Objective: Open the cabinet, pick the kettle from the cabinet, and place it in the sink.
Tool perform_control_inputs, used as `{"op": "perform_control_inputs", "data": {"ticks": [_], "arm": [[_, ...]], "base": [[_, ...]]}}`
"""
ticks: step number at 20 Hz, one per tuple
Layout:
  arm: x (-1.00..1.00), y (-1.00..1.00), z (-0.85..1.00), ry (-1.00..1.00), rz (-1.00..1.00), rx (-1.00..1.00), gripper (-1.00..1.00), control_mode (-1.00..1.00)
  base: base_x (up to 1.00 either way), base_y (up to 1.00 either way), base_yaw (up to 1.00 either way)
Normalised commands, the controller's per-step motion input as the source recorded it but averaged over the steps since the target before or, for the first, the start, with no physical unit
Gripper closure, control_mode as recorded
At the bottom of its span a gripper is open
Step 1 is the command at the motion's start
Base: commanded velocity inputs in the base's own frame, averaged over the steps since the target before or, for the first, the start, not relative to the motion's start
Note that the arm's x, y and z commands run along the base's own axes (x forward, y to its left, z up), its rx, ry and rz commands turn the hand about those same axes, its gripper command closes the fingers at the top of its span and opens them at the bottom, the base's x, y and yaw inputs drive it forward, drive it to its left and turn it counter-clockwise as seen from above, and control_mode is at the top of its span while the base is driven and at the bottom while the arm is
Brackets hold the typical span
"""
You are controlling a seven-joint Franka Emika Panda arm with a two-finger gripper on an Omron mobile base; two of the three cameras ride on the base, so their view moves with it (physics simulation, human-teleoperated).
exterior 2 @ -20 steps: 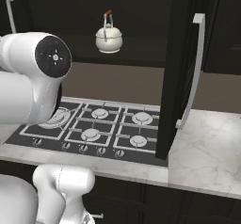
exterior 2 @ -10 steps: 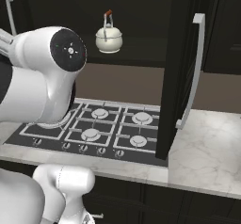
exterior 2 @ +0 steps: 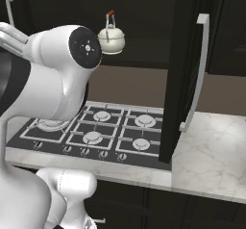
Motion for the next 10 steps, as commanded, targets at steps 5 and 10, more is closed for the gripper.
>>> {"op": "perform_control_inputs", "data": {"ticks": [5,10], "arm": [[0.2,-0.12,-0.07,0.0,0.0,0.0,-1.0,-1.0],[0.28,-0.04,-0.04,0.02,0.0,0.0,-1.0,-1.0]], "base": [[0.0,0.0,0.0],[0.0,0.0,0.0]]}}
